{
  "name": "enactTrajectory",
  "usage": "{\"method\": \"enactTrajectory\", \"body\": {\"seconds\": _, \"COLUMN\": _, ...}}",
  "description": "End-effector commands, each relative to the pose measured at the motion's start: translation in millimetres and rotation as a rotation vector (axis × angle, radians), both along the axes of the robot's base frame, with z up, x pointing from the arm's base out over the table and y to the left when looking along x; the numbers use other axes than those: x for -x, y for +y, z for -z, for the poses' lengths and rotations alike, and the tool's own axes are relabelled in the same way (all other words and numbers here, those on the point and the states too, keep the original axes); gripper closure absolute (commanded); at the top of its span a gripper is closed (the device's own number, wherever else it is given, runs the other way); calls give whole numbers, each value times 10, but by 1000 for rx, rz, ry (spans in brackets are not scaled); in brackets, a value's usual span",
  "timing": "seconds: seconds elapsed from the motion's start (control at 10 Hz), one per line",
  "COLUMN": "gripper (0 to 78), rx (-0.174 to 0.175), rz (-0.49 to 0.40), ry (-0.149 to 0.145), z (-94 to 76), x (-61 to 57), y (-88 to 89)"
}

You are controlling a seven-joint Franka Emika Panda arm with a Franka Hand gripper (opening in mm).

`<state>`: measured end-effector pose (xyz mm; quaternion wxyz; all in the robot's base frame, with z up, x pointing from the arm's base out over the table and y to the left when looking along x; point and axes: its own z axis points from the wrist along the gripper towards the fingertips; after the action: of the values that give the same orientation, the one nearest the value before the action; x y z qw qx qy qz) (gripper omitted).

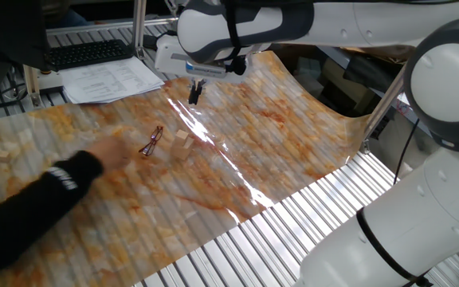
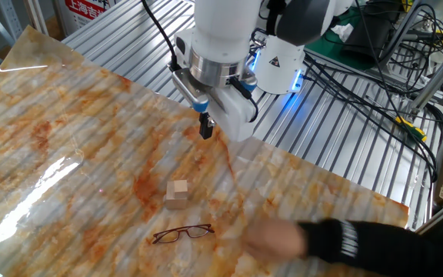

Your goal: Unfold the leg of the glasses (with one hand)

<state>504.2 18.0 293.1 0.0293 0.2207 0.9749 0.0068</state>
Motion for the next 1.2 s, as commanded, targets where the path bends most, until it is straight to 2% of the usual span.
{"method": "enactTrajectory", "body": {"seconds": 0.1, "gripper": 776, "rx": -14, "rz": 120, "ry": 20, "z": -12, "x": -6, "y": 0}}
{"method": "enactTrajectory", "body": {"seconds": 0.3, "gripper": 776, "rx": -24, "rz": 133, "ry": 26, "z": -12, "x": -6, "y": 0}}
{"method": "enactTrajectory", "body": {"seconds": 0.5, "gripper": 776, "rx": -71, "rz": 136, "ry": 28, "z": -12, "x": -6, "y": 0}}
{"method": "enactTrajectory", "body": {"seconds": 0.6, "gripper": 776, "rx": -61, "rz": 135, "ry": 30, "z": -12, "x": -6, "y": 0}}
{"method": "enactTrajectory", "body": {"seconds": 1.2, "gripper": 776, "rx": -68, "rz": 145, "ry": 71, "z": 9, "x": -1, "y": 28}}
